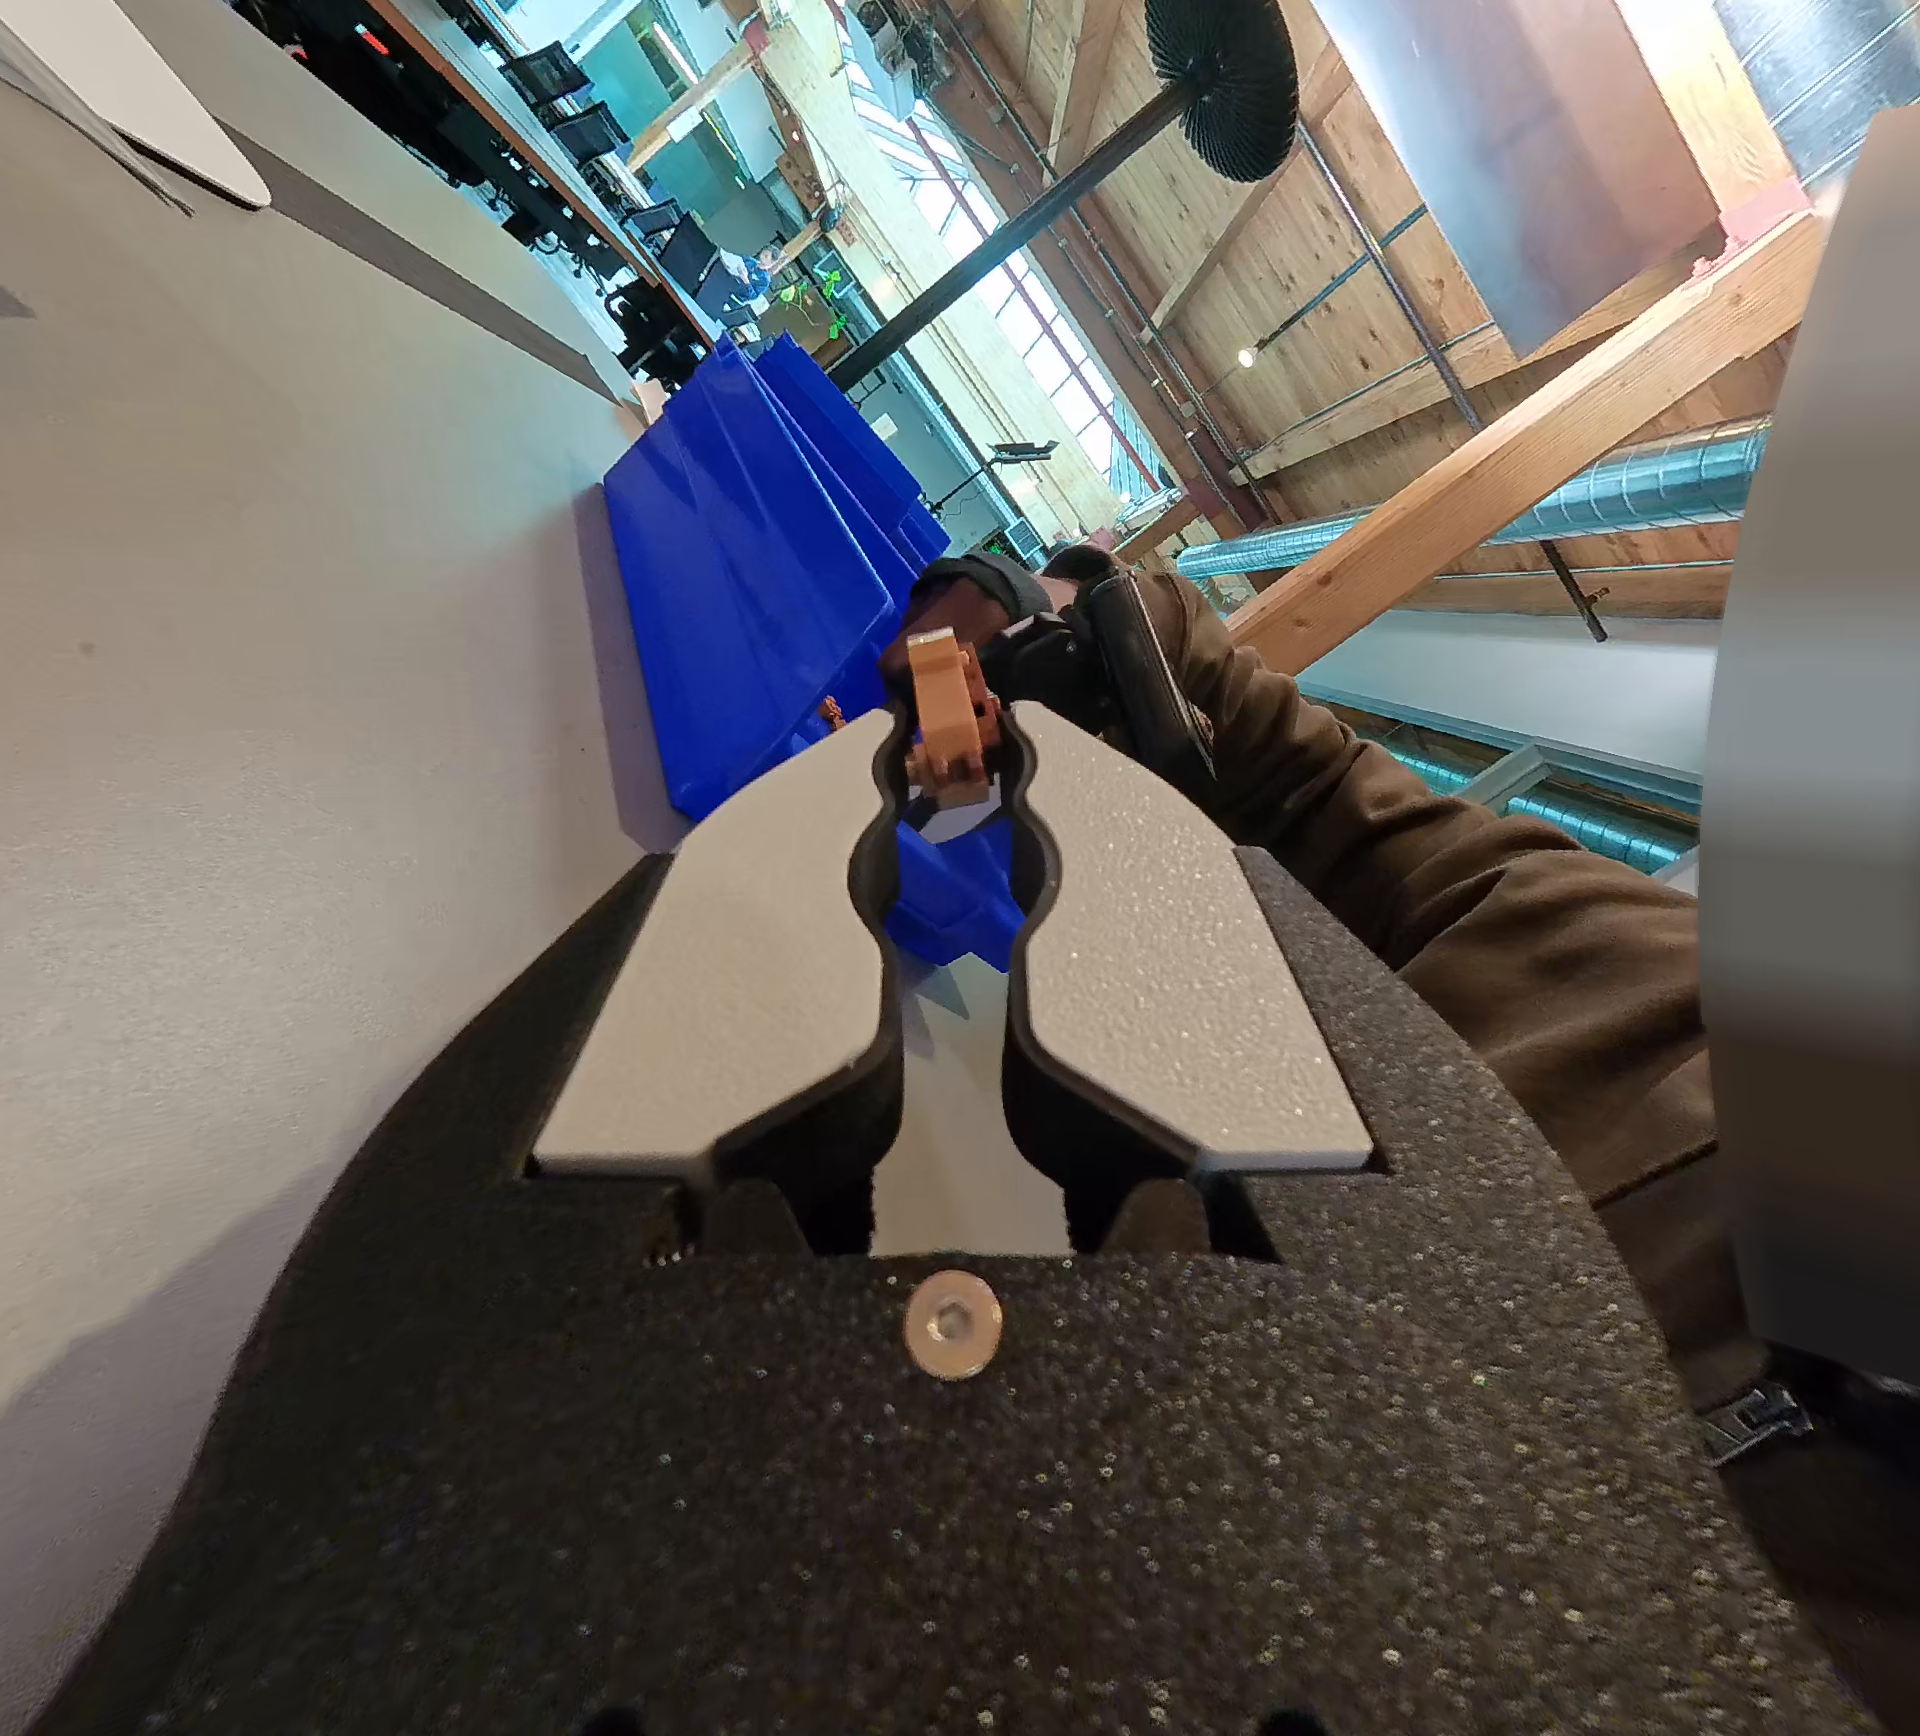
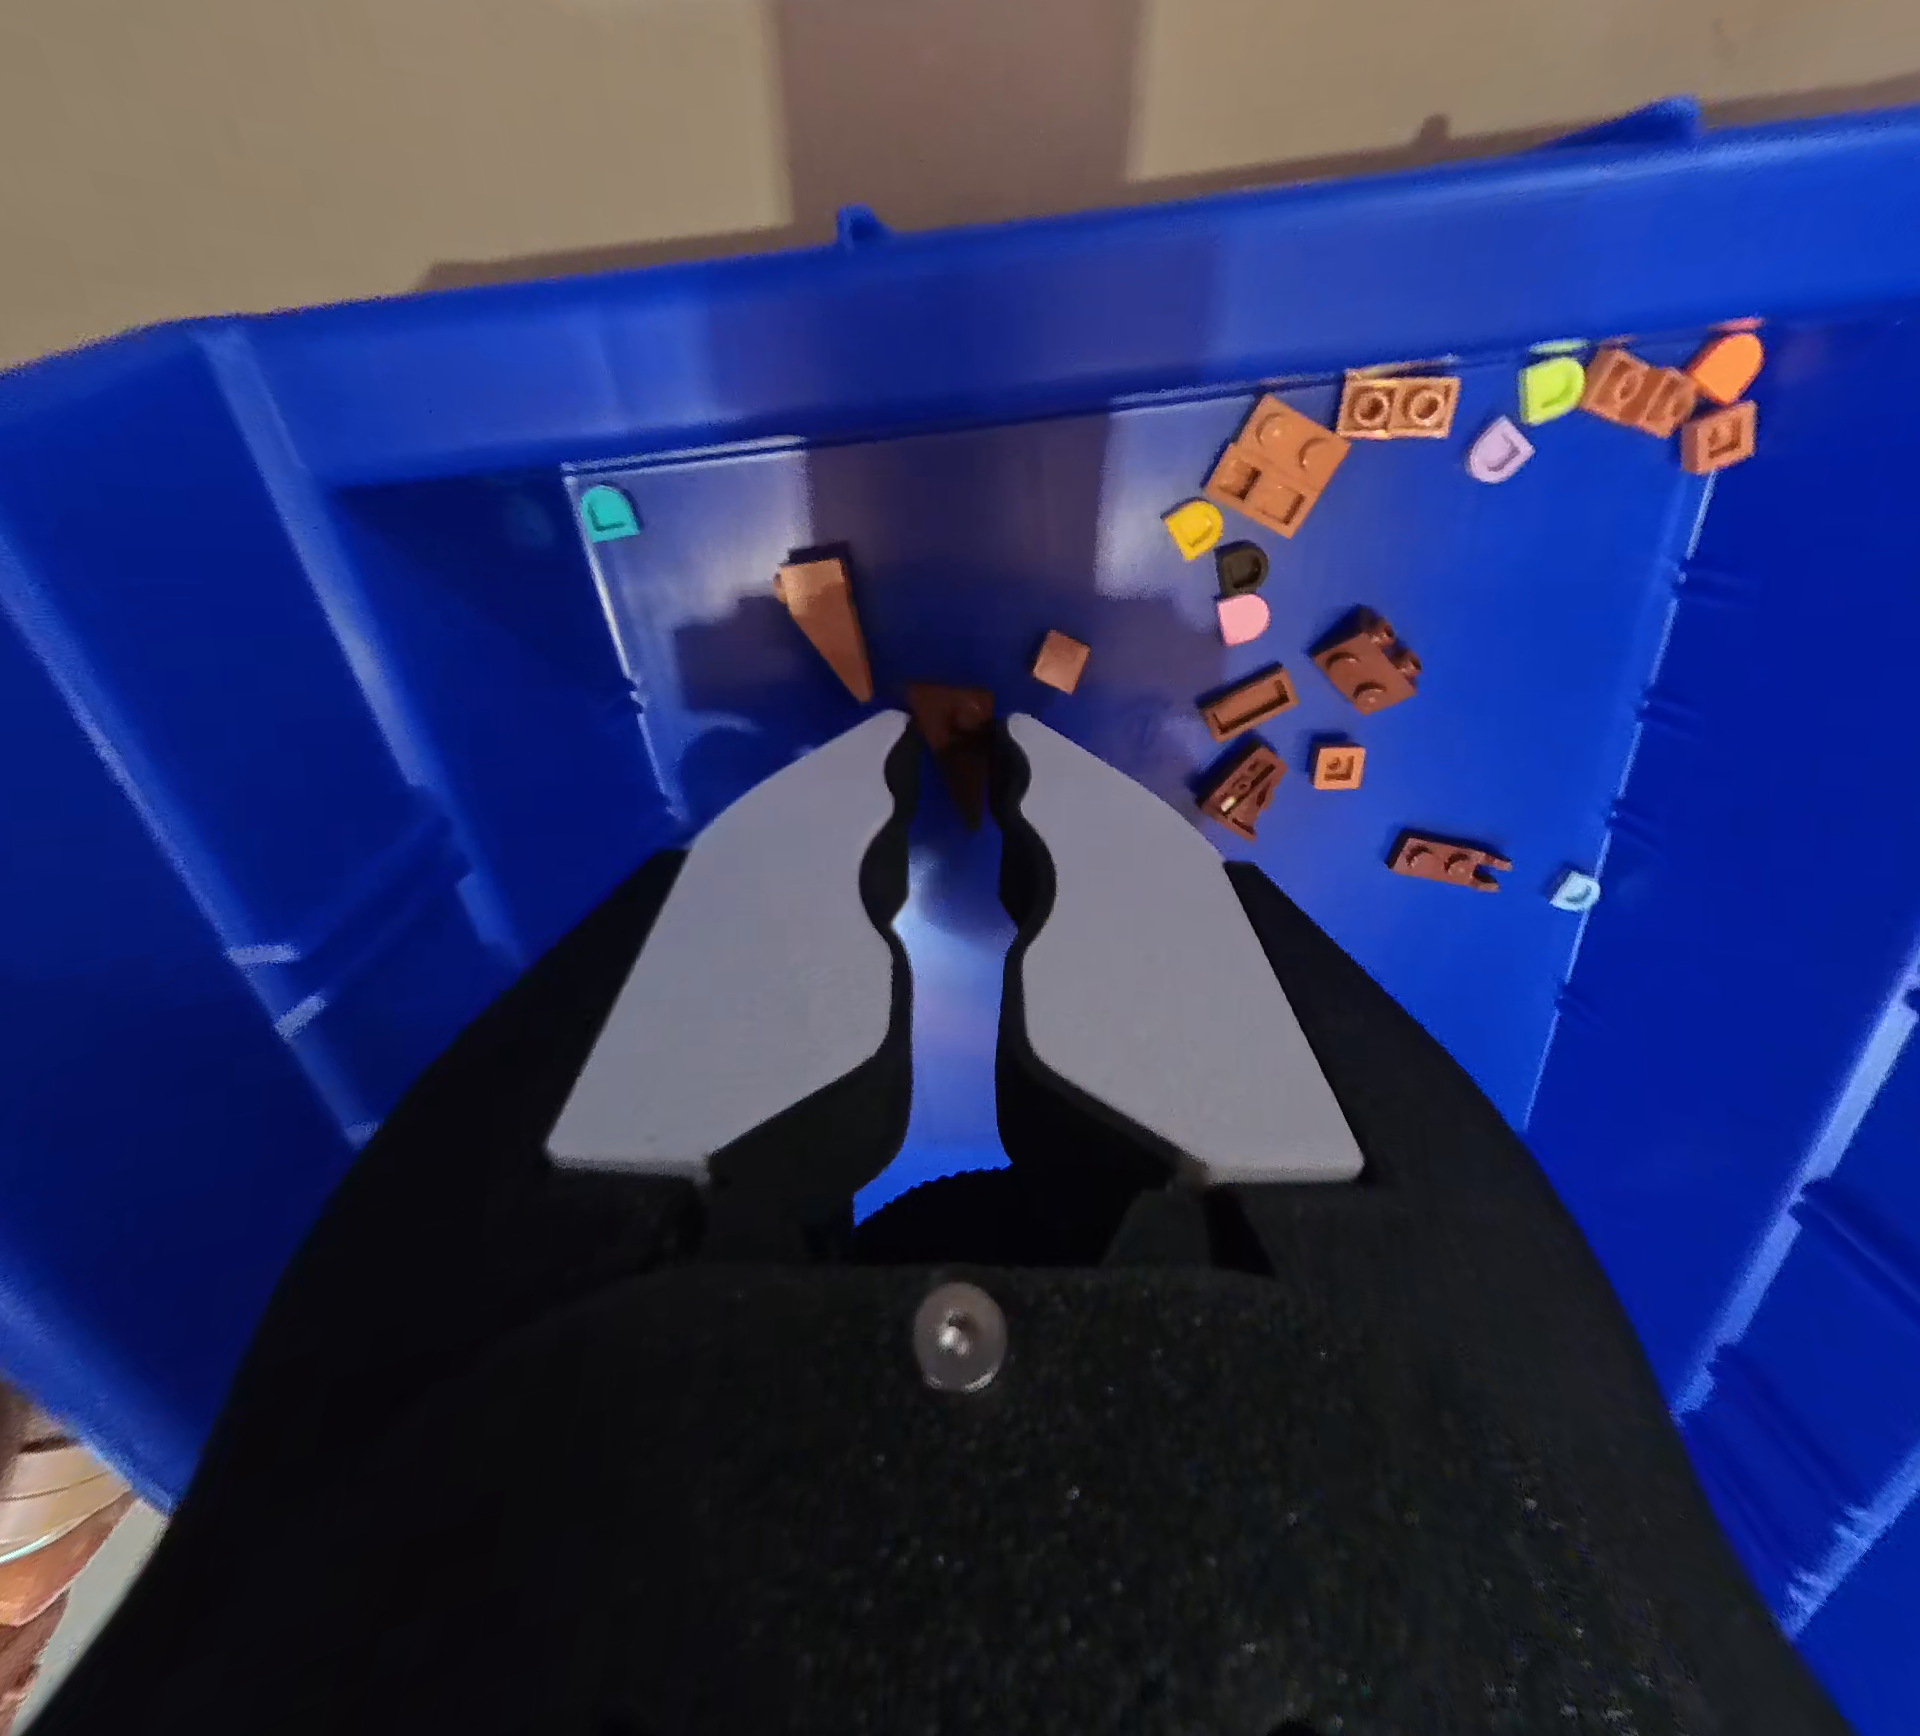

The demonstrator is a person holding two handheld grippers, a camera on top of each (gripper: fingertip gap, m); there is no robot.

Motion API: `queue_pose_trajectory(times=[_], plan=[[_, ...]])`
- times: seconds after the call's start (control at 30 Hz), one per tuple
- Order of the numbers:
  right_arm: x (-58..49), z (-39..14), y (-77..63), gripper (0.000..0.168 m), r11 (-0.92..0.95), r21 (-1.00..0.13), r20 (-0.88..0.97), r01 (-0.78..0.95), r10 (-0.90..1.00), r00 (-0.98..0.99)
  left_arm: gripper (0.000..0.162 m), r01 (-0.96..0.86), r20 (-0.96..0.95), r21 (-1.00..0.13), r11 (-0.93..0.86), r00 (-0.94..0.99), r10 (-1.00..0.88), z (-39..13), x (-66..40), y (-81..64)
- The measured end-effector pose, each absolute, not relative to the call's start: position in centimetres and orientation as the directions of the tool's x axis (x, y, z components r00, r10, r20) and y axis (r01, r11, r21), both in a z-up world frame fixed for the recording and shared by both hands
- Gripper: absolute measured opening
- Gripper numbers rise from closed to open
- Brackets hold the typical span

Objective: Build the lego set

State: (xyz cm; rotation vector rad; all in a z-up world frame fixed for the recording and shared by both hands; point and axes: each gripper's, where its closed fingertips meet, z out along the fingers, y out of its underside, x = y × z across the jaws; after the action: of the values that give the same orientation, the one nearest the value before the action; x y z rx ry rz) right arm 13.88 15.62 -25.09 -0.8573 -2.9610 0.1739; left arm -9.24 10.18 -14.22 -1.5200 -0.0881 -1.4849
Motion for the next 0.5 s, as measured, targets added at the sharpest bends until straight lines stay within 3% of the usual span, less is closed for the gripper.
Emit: queue_pose_trajectory(times=[0.27,0.5], plan=[[11.8,-21.5,18.2,0.012,0.766,-0.129,0.207,0.63,0.642,-0.738,0.016,0.646,0.8,-0.562,-0.517,0.266,-0.537,-14.3,-9.1,10.2],[3.3,-14.9,15.7,0.012,0.67,-0.326,0.41,0.667,0.736,-0.539,0.016,0.711,0.859,-0.471,-0.522,0.234,-0.456,-14.8,-8.7,10.4]])
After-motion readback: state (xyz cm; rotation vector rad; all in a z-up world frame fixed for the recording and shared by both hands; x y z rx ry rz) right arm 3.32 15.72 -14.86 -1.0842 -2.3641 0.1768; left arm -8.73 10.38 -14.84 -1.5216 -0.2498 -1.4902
